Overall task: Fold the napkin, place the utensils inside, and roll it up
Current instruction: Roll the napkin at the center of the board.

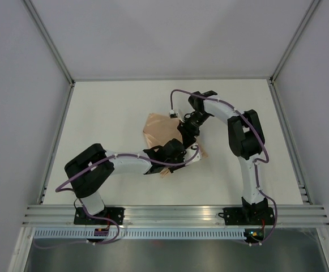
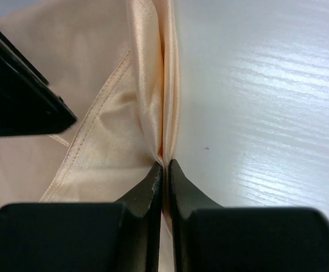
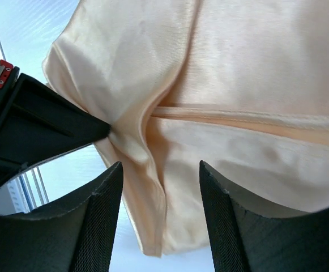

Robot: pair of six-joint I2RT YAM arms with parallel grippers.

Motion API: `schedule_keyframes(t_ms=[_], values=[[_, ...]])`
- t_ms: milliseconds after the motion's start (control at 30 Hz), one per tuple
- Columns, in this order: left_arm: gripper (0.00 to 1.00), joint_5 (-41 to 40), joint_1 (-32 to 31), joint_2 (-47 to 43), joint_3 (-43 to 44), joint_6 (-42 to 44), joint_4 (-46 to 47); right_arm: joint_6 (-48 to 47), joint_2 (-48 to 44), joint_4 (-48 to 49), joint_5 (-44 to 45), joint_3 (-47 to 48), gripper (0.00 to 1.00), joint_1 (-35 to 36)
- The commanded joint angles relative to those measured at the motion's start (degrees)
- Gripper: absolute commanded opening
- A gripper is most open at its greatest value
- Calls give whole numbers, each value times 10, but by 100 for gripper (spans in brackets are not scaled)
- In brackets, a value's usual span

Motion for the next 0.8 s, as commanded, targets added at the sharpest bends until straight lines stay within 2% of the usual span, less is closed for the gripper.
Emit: schedule_keyframes(t_ms=[0,300,433,533,667,767], values=[[2,66,6,14,18,-54,-29,30,-42,41,-21,-10,63,-27],[2,166,41,20,32,-90,-53,49,-94,76,-85,-32,62,-162],[2,229,78,24,32,-113,-52,36,-149,109,-114,-67,62,-236],[2,286,106,33,37,-130,-56,0,-213,157,-112,-135,60,-273],[2,366,141,50,46,-154,-60,-38,-319,275,-94,-291,57,-273],[2,410,163,75,62,-163,-72,-63,-400,331,-79,-375,57,-261]])
